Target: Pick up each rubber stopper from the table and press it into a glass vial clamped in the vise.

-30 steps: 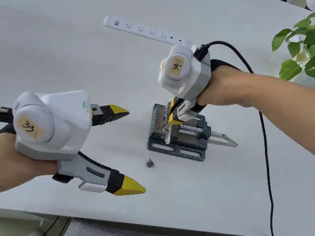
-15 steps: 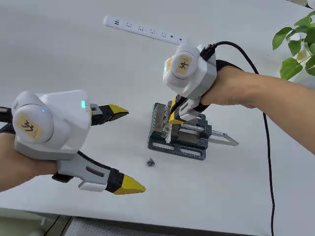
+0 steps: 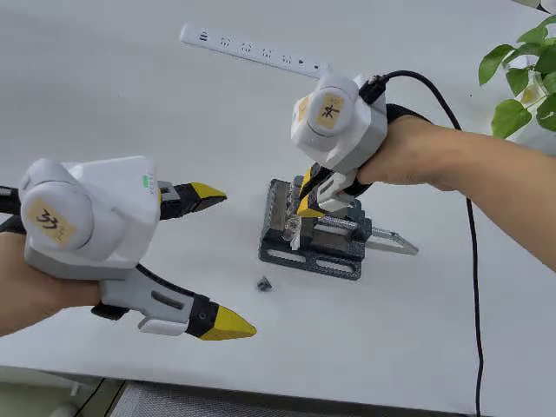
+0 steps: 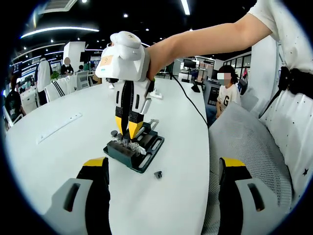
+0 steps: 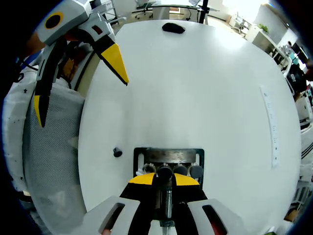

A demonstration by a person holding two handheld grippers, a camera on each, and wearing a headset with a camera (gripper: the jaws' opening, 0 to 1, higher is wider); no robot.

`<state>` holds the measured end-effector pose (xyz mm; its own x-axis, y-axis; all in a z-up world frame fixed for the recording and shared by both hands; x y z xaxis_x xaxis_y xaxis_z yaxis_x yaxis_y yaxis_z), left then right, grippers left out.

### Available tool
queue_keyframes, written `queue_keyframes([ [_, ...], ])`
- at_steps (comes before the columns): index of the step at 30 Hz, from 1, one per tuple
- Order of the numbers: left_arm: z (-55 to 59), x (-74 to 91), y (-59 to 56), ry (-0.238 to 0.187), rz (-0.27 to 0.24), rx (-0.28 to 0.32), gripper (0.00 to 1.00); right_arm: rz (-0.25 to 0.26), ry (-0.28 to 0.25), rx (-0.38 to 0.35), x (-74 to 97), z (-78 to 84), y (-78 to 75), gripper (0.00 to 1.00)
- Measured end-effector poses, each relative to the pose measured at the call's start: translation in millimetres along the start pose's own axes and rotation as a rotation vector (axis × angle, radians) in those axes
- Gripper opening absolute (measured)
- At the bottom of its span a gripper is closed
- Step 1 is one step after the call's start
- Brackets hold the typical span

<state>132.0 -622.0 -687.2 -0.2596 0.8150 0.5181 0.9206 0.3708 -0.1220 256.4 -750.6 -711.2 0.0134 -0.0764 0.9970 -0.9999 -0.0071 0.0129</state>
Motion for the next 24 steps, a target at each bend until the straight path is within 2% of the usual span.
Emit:
queue_keyframes([
  [8, 0.5, -0.2, -0.4, 0.003, 0.001, -0.002, 0.93, 0.008, -0.034, -0.02, 9.3, 4.3, 1.4, 0.07],
  [24, 2.1, -1.4, 0.3, 0.006, 0.003, 0.001, 0.92, -0.008, -0.078, -0.04, 7.0, 1.0, 1.5, 0.04],
])
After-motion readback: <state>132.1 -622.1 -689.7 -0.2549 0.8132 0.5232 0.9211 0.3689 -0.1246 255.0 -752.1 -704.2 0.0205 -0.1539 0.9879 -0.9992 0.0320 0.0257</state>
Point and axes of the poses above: the centre of the closed fingertips' face, and the gripper's own axes: x roughly backward along the fingers, y roughly to its left, z roughly out of its underside, the point moved 7 cm from there along x, roughly backward along the fingers, and after that the axes turned 8 degrees about y, right-handed, at the moved point
